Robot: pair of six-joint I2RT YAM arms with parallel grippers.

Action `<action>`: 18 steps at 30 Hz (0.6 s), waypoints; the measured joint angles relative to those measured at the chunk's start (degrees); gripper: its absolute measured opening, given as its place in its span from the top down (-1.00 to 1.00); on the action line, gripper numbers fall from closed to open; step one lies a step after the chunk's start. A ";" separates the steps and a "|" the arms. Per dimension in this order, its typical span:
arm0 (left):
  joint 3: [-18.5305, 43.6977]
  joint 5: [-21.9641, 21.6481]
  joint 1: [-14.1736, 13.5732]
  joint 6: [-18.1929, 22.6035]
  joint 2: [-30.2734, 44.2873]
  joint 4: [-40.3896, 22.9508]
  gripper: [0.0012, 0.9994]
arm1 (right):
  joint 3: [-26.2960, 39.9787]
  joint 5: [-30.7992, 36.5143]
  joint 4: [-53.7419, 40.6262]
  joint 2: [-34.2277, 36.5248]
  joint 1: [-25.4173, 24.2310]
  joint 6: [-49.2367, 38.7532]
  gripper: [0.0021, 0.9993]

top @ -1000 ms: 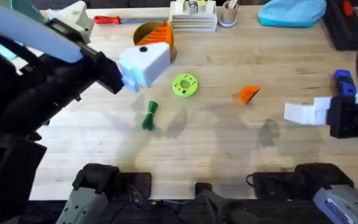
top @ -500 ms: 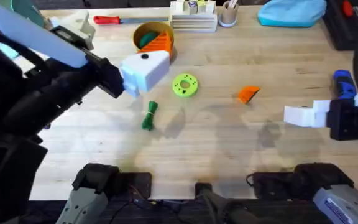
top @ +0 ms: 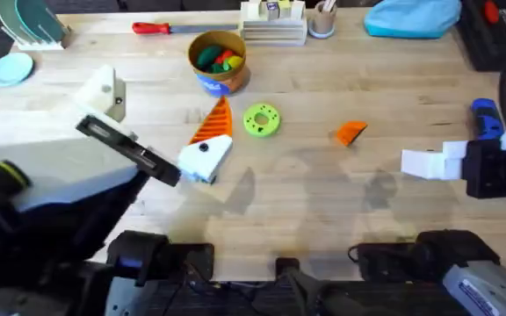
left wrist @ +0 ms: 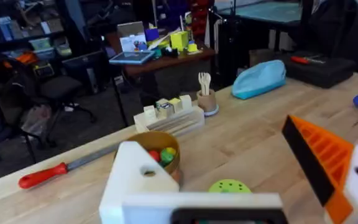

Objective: Pick up the gripper from the table and insert it into the empty holder that is missing its gripper. Then pick up a screw, insert it into the mounting hole, and use the screwdriver to tighten it. Finally, clean up the table by picking up the vegetable and placing it into the bucket.

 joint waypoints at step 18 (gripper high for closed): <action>-21.43 -0.42 0.00 -10.02 -5.34 15.09 -0.99 | 0.00 0.00 0.00 0.00 0.00 0.00 -0.98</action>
